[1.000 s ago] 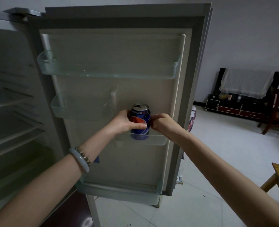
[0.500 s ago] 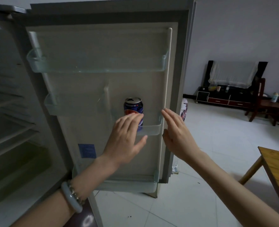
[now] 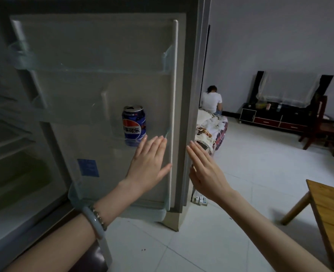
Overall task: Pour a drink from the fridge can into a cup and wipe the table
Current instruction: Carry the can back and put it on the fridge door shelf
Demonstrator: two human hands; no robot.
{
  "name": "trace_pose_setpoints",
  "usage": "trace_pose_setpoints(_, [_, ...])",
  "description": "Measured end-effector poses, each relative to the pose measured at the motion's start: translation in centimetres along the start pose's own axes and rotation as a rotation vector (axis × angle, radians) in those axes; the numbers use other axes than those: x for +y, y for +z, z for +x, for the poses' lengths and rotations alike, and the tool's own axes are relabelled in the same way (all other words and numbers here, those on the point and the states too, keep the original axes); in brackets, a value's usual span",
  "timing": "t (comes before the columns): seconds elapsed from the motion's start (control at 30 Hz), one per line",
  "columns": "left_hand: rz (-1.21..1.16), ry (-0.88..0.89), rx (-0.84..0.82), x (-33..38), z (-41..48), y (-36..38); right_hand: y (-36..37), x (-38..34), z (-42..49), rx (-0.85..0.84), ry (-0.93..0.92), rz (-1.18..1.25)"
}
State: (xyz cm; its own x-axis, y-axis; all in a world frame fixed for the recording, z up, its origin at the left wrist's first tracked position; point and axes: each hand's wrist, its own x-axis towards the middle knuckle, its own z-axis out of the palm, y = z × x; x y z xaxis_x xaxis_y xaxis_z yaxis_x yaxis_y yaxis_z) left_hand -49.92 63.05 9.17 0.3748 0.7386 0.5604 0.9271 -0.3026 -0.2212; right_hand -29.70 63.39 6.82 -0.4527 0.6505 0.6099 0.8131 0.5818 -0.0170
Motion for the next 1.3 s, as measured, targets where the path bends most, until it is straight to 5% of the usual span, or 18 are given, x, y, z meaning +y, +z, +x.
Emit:
trace_pose_setpoints(0.7, [0.182,-0.485,-0.030,4.4,-7.0,-5.6,-1.0,4.3,-2.7,-0.009,-0.401,0.290])
trace_pose_setpoints(1.0, [0.229,-0.741,0.007,4.3,-15.1,-10.2,-0.8,-1.7,-2.6,0.067,-0.678,0.470])
trace_pose_setpoints(1.3, [0.125,-0.795,0.157,7.0,-21.4,-14.3,-0.1,-12.6,-1.4,0.018,-0.984,0.587])
